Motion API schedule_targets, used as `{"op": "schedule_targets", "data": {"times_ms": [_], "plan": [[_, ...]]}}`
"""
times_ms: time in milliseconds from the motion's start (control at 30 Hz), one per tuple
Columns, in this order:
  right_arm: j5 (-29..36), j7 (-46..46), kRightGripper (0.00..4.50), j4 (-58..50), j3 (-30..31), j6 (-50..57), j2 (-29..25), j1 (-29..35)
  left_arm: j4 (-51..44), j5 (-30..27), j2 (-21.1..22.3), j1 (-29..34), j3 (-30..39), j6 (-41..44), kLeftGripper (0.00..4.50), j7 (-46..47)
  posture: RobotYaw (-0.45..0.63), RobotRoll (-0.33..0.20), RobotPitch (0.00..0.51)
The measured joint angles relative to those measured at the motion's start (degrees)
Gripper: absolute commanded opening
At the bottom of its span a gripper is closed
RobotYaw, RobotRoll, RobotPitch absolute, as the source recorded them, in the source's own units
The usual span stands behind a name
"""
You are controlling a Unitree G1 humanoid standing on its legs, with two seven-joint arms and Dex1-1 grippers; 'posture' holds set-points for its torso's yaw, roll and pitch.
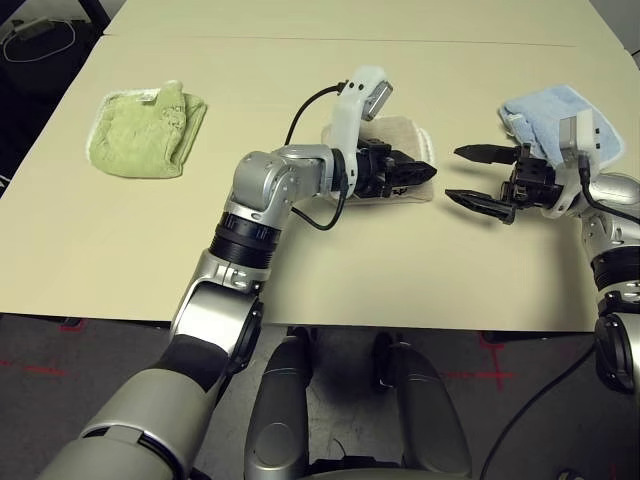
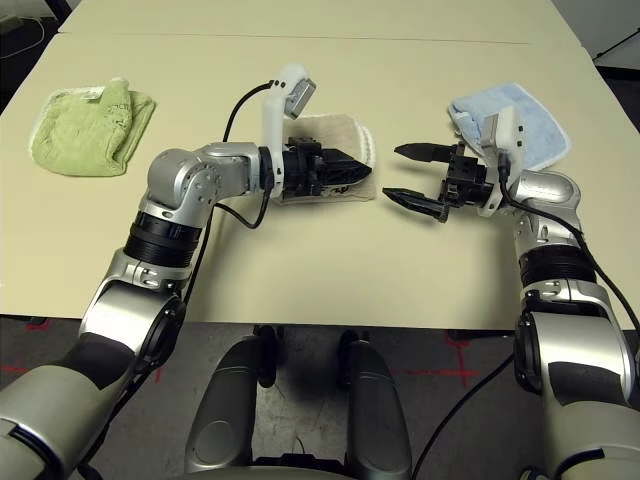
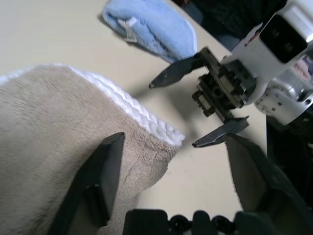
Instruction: Fold the towel and set it aside.
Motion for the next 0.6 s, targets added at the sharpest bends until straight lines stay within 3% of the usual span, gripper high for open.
{"op": "schedule_targets", "data": {"times_ms": [233,367,600], "plan": [[0.4,0.0,4.5,0.6,-0.4,0.9,0.0,-0.9,-2.4,-1.8,6.8,-1.5,3.6,1.2,4.45,-2.0,0.07,0.0,0.228],[1.4,-0.4,4.5,0.5,-1.0,2.2,0.1,-1.0,-3.4,-1.4,11.7,3.6,4.9,-10.9,4.45,-8.7,0.07,0.0,0.228],[2.9,-1.4,4.5,-1.0,-1.6,5.4,0.8,-0.8,-1.1,2.8,13.4,9.7,5.4,-27.7,4.45,-12.7,0.07,0.0,0.232]]}}
